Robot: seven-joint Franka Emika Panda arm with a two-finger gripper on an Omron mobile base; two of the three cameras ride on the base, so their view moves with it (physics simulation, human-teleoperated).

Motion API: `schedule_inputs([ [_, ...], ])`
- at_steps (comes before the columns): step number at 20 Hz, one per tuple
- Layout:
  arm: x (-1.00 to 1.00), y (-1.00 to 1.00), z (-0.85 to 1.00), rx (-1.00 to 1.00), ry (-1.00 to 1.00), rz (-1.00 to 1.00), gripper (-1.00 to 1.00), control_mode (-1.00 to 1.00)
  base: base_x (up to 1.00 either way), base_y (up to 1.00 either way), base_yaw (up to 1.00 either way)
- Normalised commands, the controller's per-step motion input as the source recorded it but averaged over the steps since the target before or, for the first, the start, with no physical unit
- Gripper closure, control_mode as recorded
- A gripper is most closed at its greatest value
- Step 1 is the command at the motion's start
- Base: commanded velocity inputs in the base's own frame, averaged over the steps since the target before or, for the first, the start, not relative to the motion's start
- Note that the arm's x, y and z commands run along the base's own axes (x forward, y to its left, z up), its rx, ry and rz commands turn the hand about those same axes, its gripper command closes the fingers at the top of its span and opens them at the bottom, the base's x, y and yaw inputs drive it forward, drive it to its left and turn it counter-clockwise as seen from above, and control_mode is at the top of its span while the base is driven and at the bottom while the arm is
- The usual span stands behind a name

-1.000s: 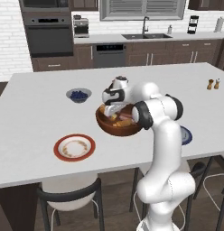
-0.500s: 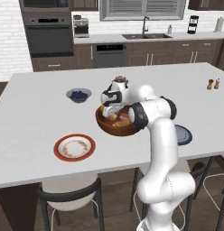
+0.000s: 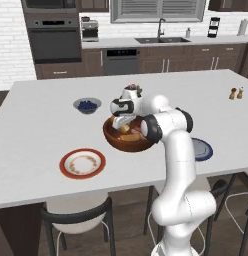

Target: Place one bun and one sausage from the bowl on each plate.

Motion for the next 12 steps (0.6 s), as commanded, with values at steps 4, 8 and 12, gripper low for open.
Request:
schedule_inputs([
  [4,-0.07,0.0,0.0,0.0,-0.01,0.0,1.0,-1.0,0.0,0.0,0.0],
  [8,-0.49,0.04,0.63,0.0,-0.13,0.0,1.0,-1.0,0.0,0.0,0.0],
  [12,-0.99,0.13,1.0,0.0,-0.12,0.0,1.0,-1.0,0.0,0.0,0.0],
])
